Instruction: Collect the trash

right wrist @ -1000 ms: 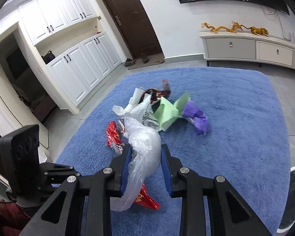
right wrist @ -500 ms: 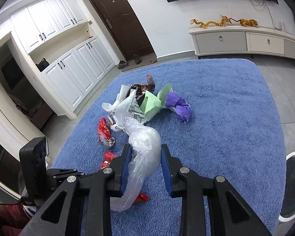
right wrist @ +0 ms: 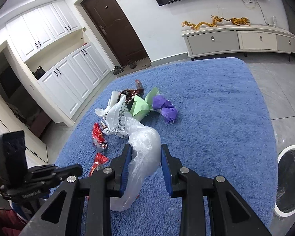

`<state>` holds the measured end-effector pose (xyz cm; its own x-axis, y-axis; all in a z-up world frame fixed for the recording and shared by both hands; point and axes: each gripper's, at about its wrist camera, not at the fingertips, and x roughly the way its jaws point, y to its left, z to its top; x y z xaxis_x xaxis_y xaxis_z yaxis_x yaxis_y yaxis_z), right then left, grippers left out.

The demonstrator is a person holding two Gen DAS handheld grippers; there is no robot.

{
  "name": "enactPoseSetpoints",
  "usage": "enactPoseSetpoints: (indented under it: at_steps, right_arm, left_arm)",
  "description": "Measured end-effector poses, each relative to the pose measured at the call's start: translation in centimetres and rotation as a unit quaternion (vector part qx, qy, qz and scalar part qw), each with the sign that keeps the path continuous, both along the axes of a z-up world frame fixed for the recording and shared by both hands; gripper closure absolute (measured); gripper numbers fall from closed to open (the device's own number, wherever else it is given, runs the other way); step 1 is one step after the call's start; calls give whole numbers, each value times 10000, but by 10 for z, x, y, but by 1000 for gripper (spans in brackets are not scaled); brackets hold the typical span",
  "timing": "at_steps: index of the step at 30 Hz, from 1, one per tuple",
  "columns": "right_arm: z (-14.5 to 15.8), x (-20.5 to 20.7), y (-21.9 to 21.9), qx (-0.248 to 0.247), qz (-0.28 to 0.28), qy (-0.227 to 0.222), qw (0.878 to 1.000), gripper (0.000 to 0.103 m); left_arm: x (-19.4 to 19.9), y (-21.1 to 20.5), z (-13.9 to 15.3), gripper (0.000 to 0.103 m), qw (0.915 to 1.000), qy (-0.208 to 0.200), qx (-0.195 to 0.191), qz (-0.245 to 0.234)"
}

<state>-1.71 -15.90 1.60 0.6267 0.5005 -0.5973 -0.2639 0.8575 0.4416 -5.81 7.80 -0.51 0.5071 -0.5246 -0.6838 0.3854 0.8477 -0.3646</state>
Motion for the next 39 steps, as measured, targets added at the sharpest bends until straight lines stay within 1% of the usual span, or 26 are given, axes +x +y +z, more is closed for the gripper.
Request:
enactPoseSetpoints:
  at_steps: [5,8,13,17,18,19,20,21,24,27,31,37,39]
  right_arm:
    - [-1,-3,-8,32,-113,-1,9999,75]
    - [-1,-6,-13,25,-175,-18,9998,75]
    - [-3,-8,-21,40,-276,-17,9996,75]
    - [-7,-9,-24,-25,-344,4,9994,75]
    - [-8,-9,-25,-49,-349,8,9994,75]
    - [-9,-9,-24,-89,-356,20,9993,75]
    - [-11,-10,-24,-107,-359,38,9993,75]
    - [-12,-10,-25,-103,-360,50,9993,75]
    - [-18,-8,-26,-101,-371,106,9992,75]
    - [-20,-7,-27,-73,-373,119,9992,75]
    - [-21,-5,-27,-101,-350,128,9993,75]
    - [-27,-3,-29,-50,-353,185,9992,75]
    - [-28,-2,-30,-35,-361,196,9991,75]
  left_arm:
    - [1,-17,12,99,9997,-94,-66,-195]
    - [1,-27,19,99,9995,-191,-86,-231]
    - [-6,-33,32,99,9984,-477,-164,-270]
    - [-8,-37,36,99,9972,-620,-241,-352]
    - [-9,-40,37,99,9965,-730,-88,-392]
    - [-12,-44,40,99,9949,-904,155,-408]
    - [-17,-48,42,99,9916,-1162,430,-368]
    - [-18,-48,44,99,9904,-1252,454,-359]
    - [-16,-46,47,99,9918,-1155,94,-533]
    - [-17,-47,52,99,9914,-1154,-59,-620]
    - [-18,-45,59,98,9914,-1070,-363,-653]
    - [-17,-46,65,97,9937,-872,-431,-555]
    - [-22,-48,68,96,9921,-969,-449,-659]
